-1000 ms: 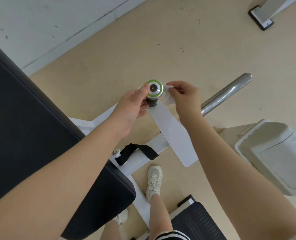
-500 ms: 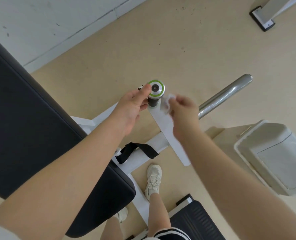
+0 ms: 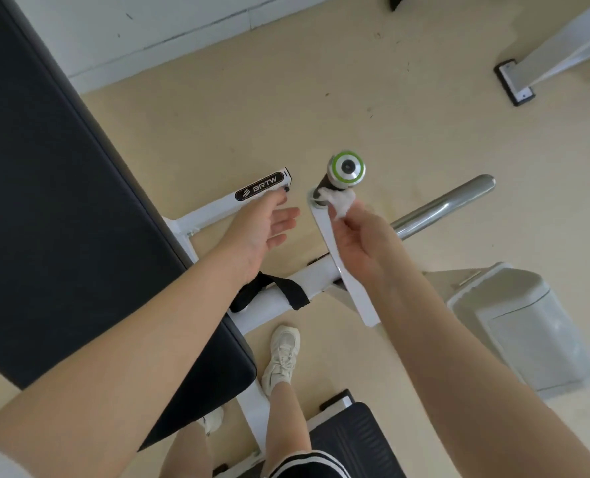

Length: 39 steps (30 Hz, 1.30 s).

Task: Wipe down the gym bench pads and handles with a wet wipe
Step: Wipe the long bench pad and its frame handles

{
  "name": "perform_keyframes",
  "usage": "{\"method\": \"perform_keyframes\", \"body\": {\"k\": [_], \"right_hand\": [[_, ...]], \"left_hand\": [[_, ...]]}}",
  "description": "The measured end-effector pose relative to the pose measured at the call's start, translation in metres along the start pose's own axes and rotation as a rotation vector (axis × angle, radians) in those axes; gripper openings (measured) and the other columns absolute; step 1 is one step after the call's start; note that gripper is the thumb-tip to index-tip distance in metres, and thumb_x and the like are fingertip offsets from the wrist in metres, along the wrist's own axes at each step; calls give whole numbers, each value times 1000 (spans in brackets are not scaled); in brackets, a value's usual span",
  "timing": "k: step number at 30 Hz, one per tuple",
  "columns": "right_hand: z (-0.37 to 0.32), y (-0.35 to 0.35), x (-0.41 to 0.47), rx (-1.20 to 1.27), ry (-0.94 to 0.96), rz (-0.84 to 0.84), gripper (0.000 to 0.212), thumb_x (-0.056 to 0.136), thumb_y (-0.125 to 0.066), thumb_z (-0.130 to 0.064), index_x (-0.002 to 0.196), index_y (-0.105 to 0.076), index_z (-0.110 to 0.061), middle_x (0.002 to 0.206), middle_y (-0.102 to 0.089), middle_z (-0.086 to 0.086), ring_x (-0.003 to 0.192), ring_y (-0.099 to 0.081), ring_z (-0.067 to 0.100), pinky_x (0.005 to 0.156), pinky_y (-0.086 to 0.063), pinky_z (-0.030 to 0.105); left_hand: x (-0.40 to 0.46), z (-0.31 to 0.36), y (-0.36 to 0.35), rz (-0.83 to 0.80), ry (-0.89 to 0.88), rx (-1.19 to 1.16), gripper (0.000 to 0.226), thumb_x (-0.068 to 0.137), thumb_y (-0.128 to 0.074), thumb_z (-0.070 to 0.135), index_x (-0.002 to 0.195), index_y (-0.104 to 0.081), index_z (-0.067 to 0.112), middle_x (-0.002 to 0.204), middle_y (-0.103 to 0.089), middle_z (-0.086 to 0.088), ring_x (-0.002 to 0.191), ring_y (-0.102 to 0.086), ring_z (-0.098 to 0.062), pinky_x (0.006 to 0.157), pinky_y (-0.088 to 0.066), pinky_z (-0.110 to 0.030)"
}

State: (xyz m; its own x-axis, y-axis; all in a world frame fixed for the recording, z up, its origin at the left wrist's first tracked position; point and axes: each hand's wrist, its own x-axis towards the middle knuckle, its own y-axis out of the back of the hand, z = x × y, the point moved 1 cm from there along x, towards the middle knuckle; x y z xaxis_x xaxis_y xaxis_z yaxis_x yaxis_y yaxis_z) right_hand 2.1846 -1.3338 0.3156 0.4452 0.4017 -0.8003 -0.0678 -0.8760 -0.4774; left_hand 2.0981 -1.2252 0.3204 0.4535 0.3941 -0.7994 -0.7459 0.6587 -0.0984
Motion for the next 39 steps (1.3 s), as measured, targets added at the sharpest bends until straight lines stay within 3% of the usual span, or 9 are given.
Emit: {"method": "perform_keyframes", "body": {"k": [4, 9, 16, 20, 24, 28, 31, 35, 39], "right_hand": [[-42, 7, 5, -504, 222, -38, 19, 87, -49, 9, 82, -60, -6, 59, -66, -1, 55, -60, 9, 55, -51, 18], [-81, -31, 56, -1227, 363, -198, 24, 85, -55, 6, 75, -62, -15, 75, -62, 4, 74, -56, 19, 71, -47, 27], [-74, -87, 74, -1897, 42, -669, 27, 83, -52, 9, 78, -66, -13, 78, -66, 1, 69, -60, 6, 75, -48, 19], [-90, -96, 51, -1573, 19, -730, 36, 87, -41, 15, 78, -64, -11, 67, -69, -8, 68, -63, 5, 69, -51, 15], [-83, -57, 36, -1035, 229, -208, 18, 89, -47, 6, 94, -62, -3, 76, -65, 5, 76, -62, 20, 59, -49, 19], [-7, 7, 27, -897, 8, 159, 44, 94, -38, 1, 138, -33, -4, 135, -46, 21, 122, -51, 26, 59, -47, 11], [25, -2, 29, -605, -71, 376, 42, 100, -31, -14, 142, -30, -15, 144, -40, 10, 129, -43, 23, 88, -46, 20], [34, -27, 6, -185, 68, 252, 35, 95, -41, -4, 130, -43, 4, 135, -48, 21, 103, -61, 27, 67, -48, 20], [42, -36, -30, 67, 252, 106, 11, 89, -52, 5, 92, -60, -2, 88, -64, 11, 72, -59, 13, 69, -54, 17]], "left_hand": [[-1, 5, -1, -48, -20, -32, 17, 92, -45, 29, 100, -56, 19, 94, -69, -1, 83, -63, -13, 81, -45, -28], [9, 2, 0, -29, -23, -32, 21, 93, -45, 29, 105, -57, 17, 93, -69, 0, 83, -62, -13, 83, -44, -29], [15, -9, 2, 20, 19, -56, 17, 93, -46, 28, 100, -57, 18, 90, -69, 1, 83, -61, -16, 86, -44, -30], [11, -4, -2, 11, 14, -71, 16, 93, -45, 27, 97, -58, 19, 89, -69, 1, 82, -62, -15, 83, -46, -29], [7, -1, -8, 8, 24, -119, 14, 92, -46, 25, 95, -58, 18, 89, -69, -2, 80, -62, -16, 78, -46, -27], [3, -13, -8, 51, 39, -96, 15, 92, -46, 25, 98, -57, 16, 86, -68, 0, 77, -62, -15, 72, -45, -26], [-3, -21, 3, 69, 21, -53, 14, 92, -47, 24, 98, -57, 16, 86, -68, 1, 77, -62, -15, 71, -45, -26], [-18, -26, 26, 59, -20, -2, 13, 92, -47, 24, 95, -58, 18, 89, -67, 1, 81, -63, -15, 79, -46, -28], [-42, -29, 50, 31, -42, 31, 14, 94, -44, 23, 92, -58, 20, 92, -66, 1, 88, -62, -17, 87, -45, -30]]}}
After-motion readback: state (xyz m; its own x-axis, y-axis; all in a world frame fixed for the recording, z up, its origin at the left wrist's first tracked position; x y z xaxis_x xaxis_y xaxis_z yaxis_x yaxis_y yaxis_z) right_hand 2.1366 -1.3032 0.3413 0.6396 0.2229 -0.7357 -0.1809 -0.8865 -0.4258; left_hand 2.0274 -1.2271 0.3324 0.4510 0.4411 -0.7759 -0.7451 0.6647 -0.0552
